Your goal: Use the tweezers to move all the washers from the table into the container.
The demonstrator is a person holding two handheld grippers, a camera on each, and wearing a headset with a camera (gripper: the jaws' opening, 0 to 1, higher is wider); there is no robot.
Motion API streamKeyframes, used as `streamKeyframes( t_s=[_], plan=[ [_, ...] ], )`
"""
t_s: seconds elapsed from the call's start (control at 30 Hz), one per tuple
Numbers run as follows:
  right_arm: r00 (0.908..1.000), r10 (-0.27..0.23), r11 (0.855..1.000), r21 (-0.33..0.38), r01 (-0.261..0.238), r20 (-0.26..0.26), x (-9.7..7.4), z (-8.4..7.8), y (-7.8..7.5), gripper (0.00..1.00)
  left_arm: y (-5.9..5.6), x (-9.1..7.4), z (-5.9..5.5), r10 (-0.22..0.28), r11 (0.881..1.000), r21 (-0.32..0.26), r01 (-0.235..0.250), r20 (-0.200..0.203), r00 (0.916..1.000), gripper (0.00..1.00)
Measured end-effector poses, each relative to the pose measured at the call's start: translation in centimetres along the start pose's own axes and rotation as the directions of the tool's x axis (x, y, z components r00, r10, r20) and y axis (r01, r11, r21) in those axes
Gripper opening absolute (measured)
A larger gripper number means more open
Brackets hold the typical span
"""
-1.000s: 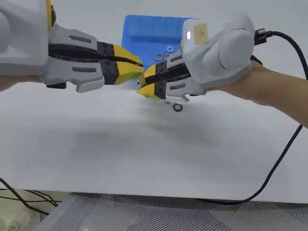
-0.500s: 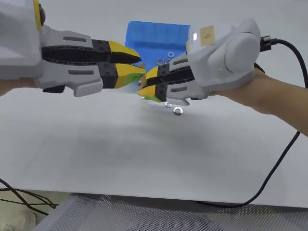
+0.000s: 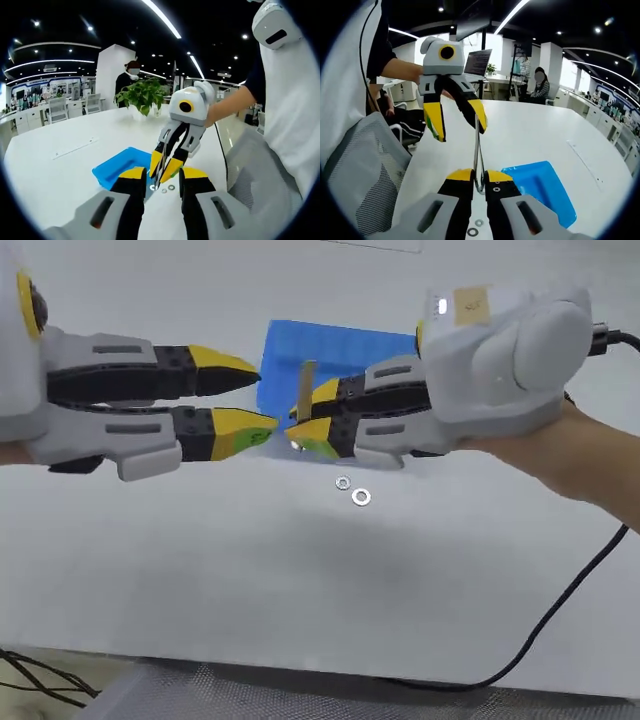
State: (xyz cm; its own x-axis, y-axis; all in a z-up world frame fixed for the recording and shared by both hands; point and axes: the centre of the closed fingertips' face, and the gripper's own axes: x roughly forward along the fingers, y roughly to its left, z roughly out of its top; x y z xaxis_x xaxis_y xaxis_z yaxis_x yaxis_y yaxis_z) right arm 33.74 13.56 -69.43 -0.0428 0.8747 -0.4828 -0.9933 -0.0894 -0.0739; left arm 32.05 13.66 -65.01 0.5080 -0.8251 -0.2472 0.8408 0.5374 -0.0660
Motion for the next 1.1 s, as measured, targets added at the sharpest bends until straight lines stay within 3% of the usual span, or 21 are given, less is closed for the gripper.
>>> streamKeyframes(
  t_s=[0.27,0.47,0.6,0.67,0.87,1.1],
  plan=[
    [0.9957,-0.084,0.996,-0.005,0.084,0.040,-2.7,2.0,-2.1,0.09,-0.3,-0.9,0.4,0.018,1.000,-0.001,-0.018,0.029,0.9994,0.35],
    [0.9901,-0.133,0.991,-0.007,0.133,0.045,-3.9,1.9,-4.1,0.09,0.5,-1.5,0.3,0.046,0.999,-0.007,-0.046,0.030,0.9985,0.40],
    [0.9863,-0.157,0.988,0.001,0.157,0.052,-4.3,1.3,-6.2,0.09,0.6,-1.6,-0.1,0.055,0.998,-0.023,-0.054,0.028,0.9981,0.46],
    [0.9814,-0.174,0.984,0.049,0.170,0.082,-4.3,1.3,-7.2,0.09,0.7,-1.7,-0.4,0.063,0.998,-0.018,-0.062,0.016,0.9979,0.50],
    [0.9768,-0.202,0.978,0.070,0.197,0.073,-2.9,-0.5,-10.2,0.09,0.9,-2.2,-0.9,0.078,0.996,-0.039,-0.077,0.012,0.9969,0.63],
    [0.9800,-0.193,0.977,0.104,0.187,0.048,-1.0,-3.1,-11.5,0.09,0.8,-2.4,-1.5,0.078,0.994,-0.073,-0.077,0.007,0.9969,0.74]
  ],
)
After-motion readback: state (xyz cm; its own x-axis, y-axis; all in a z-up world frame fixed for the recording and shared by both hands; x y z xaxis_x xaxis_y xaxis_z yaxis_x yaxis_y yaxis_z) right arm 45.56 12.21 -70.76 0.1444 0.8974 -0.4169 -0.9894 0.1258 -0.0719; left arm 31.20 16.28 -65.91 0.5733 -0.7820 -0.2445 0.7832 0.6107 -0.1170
